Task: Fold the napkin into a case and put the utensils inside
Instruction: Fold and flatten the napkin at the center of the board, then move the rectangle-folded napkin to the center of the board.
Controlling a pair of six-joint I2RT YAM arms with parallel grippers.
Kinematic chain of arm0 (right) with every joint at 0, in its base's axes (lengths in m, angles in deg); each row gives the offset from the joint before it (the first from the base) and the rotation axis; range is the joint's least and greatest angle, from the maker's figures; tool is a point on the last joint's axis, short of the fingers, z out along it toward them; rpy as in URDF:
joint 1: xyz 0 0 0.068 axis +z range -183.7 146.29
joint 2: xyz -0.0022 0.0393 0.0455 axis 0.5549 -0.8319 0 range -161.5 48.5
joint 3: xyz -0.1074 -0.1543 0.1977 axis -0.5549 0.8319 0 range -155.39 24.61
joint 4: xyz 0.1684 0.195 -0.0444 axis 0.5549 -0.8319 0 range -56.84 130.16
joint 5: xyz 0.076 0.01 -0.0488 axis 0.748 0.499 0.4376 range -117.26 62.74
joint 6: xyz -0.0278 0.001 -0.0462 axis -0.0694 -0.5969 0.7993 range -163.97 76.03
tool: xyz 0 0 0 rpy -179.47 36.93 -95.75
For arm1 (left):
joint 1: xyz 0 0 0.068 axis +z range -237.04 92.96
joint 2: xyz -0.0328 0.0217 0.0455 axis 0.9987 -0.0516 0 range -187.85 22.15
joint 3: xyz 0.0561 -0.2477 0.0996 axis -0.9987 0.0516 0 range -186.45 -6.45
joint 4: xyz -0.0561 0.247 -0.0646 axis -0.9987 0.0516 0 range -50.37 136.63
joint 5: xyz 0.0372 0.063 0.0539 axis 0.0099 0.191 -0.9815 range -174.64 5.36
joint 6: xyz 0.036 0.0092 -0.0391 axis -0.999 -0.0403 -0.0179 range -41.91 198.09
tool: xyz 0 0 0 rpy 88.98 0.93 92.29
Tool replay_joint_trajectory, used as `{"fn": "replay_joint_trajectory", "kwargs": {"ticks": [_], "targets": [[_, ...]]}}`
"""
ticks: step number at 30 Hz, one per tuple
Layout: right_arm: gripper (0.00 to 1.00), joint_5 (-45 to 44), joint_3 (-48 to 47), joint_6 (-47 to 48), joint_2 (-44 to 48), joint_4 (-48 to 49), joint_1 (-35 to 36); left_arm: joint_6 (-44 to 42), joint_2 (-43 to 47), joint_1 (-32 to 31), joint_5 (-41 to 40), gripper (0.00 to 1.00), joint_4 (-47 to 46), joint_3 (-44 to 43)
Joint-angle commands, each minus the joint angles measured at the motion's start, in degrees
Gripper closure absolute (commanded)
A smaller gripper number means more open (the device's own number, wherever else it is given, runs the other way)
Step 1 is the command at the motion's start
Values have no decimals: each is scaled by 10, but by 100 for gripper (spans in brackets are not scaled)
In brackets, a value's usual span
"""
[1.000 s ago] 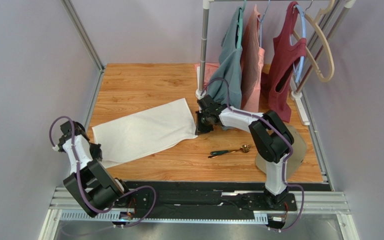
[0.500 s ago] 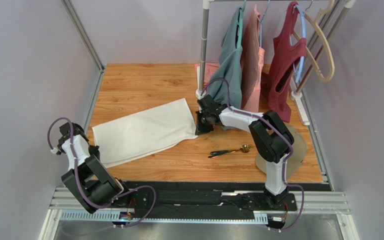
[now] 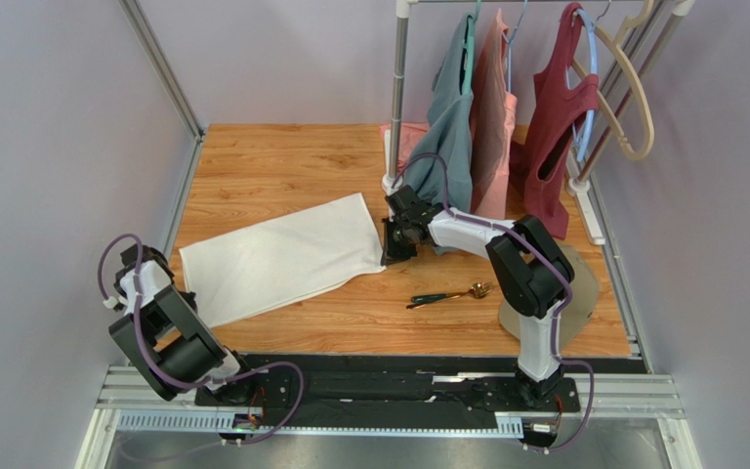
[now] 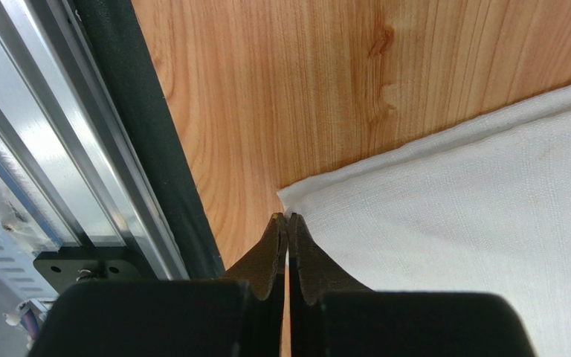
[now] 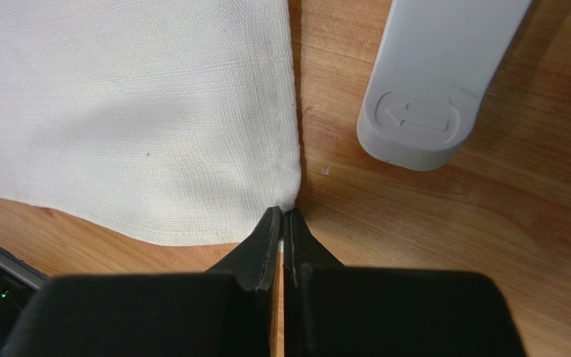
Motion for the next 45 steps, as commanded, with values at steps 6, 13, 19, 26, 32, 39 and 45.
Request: {"fn": "replay_joint_trajectory", "kwargs": {"ticks": [6, 13, 19, 26, 32, 39, 45], "targets": [[97, 25, 1, 17, -16, -25, 0, 2, 44, 18, 8, 86, 4, -23], [59, 35, -2, 28, 5, -35, 1, -19, 151, 16, 18, 17, 37, -78], [41, 0, -18, 61, 62, -71, 1, -86, 156, -43, 142, 39, -53, -91], [36, 6, -54, 95, 68, -84, 1, -178, 34, -122, 303, 49, -146, -109], [66, 74, -51, 61, 43, -35, 12, -234, -46, -123, 343, 61, -133, -125], [85, 36, -44, 54, -22, 12, 7, -228, -122, -111, 355, 59, -151, -140], [87, -107, -6, 79, -9, 4, 2, -220, -240, -144, 381, 61, -167, -194]]}}
